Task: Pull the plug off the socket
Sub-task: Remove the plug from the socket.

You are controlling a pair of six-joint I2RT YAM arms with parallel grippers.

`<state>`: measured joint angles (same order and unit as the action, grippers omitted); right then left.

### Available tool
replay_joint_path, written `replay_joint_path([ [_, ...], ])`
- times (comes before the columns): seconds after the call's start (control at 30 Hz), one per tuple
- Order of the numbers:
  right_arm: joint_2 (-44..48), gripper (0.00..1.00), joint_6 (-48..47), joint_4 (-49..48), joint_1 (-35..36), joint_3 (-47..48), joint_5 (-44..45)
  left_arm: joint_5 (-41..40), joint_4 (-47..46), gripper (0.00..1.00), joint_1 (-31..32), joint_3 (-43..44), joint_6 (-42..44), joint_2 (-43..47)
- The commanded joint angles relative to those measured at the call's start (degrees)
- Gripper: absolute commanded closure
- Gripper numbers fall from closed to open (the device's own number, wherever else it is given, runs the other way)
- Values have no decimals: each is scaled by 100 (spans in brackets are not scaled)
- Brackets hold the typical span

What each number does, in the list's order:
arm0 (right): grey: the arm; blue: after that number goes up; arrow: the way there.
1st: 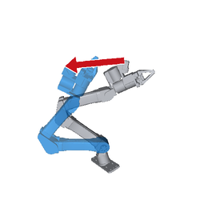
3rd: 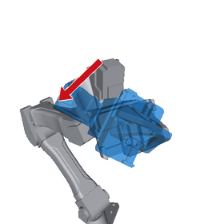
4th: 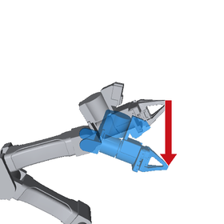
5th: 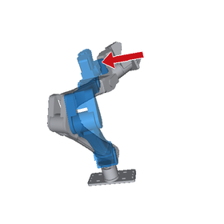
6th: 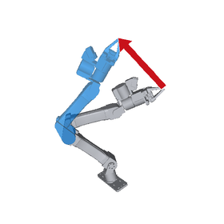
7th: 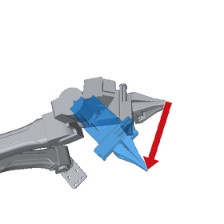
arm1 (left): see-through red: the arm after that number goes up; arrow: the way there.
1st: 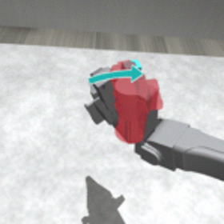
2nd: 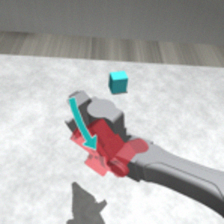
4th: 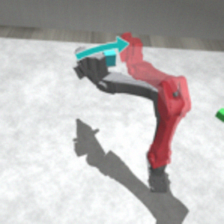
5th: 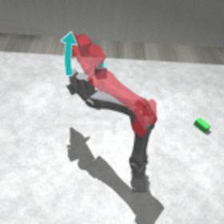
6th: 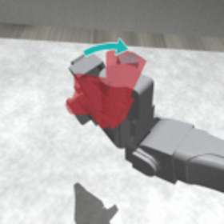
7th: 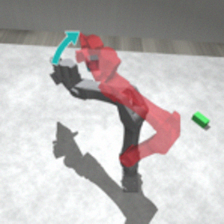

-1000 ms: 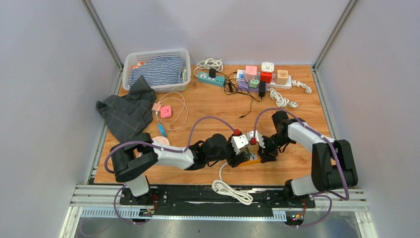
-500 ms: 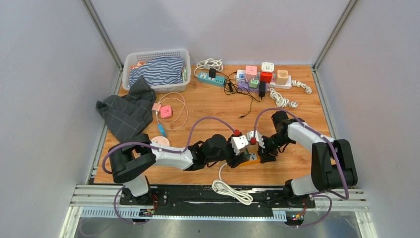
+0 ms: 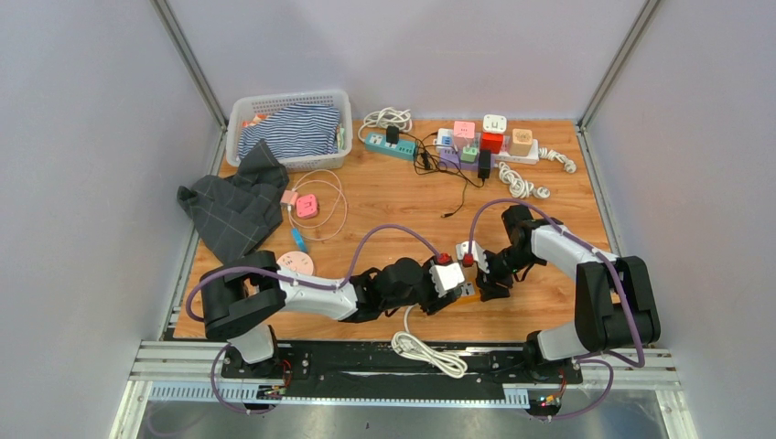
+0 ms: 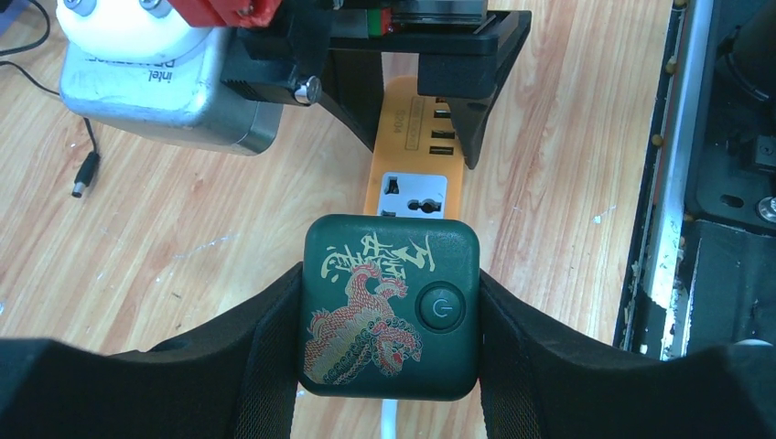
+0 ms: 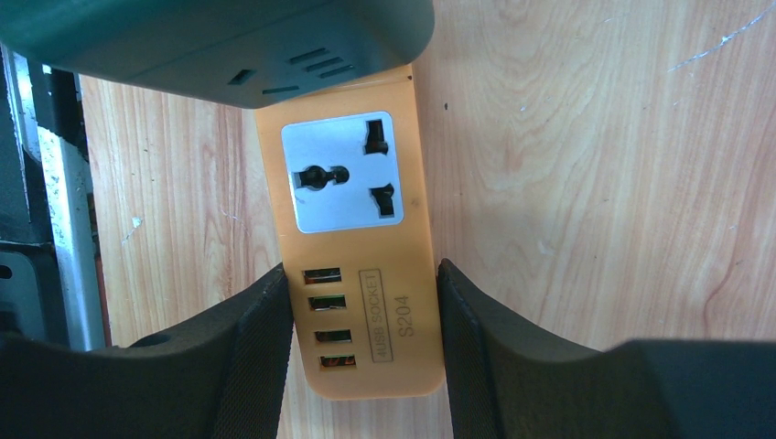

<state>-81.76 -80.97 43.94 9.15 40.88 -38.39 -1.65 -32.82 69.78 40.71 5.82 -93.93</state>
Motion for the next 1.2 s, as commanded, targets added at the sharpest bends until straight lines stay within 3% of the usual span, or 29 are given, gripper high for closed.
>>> replay_joint_path([
  [0.0,-216,100,450,29,-133,-213,1027,-694,39,100,-119,-66,-334,360],
  [0.1,-209,100,450,27,-134,-212,1027,13,21,100,-462,-52,-1099,468],
  [0.2,-200,100,450,27,-134,-217,1020,234,22,100,-560,-19,-1235,578],
  [0.37,-201,100,449,27,-132,-212,1018,-248,21,100,-346,-156,-323,862],
  [0.53,-211,100,448,27,-132,-217,1026,-26,12,100,-254,-306,327,1044],
  [0.83,-189,100,466,26,-132,-221,1019,1204,23,100,-505,113,-707,807],
  [0.97,-166,100,476,35,-133,-212,979,890,37,100,-501,187,-704,795],
  [1.1,-173,100,463,35,-132,-212,974,-120,25,100,-513,70,-742,864],
  [1.17,-178,100,463,42,-132,-212,974,-135,21,100,-576,48,-1032,860],
])
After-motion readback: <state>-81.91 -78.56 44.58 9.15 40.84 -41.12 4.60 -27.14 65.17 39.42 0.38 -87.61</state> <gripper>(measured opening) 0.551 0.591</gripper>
